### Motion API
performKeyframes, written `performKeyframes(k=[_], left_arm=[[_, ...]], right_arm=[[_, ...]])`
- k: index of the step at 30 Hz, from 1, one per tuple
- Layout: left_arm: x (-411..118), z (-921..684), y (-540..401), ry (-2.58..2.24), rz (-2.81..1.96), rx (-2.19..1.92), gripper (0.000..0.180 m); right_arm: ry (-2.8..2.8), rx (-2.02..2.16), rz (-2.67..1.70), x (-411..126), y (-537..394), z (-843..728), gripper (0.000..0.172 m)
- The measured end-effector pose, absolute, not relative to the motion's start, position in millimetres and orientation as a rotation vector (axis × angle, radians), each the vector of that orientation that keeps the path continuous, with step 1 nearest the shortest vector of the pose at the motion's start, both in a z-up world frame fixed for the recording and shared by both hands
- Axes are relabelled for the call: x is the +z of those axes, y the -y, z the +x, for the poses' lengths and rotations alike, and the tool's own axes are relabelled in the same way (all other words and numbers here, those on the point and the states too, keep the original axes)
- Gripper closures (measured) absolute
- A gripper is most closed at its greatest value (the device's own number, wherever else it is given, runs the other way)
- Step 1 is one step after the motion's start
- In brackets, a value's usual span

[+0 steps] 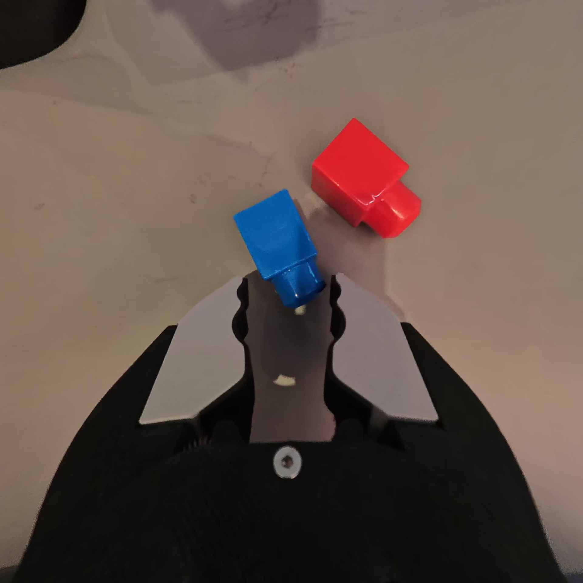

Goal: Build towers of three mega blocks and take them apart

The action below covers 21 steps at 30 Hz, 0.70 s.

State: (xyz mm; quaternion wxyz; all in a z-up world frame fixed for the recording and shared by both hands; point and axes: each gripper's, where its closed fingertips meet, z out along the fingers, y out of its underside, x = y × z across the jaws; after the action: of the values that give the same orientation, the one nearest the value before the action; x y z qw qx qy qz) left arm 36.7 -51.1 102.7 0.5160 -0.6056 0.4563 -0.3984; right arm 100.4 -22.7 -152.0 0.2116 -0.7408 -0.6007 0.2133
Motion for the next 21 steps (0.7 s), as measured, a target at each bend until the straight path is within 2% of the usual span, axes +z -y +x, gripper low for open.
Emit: performKeyframes(k=[5, 8, 21], left_arm=[[105, 35, 46, -1.06, -1.445, -0.958, 0.143], [104, 35, 46, -1.063, -1.447, -0.978, 0.143], [102, 34, 48, -1.083, -1.465, -0.972, 0.142]], right_arm=[[1.643, 0.632, -2.058, -156, 20, 99, 0.125], [1.673, 0.63, -2.046, -158, 22, 101, 0.139], [1.728, 0.316, -2.132, -122, 25, 143, 0.139]])
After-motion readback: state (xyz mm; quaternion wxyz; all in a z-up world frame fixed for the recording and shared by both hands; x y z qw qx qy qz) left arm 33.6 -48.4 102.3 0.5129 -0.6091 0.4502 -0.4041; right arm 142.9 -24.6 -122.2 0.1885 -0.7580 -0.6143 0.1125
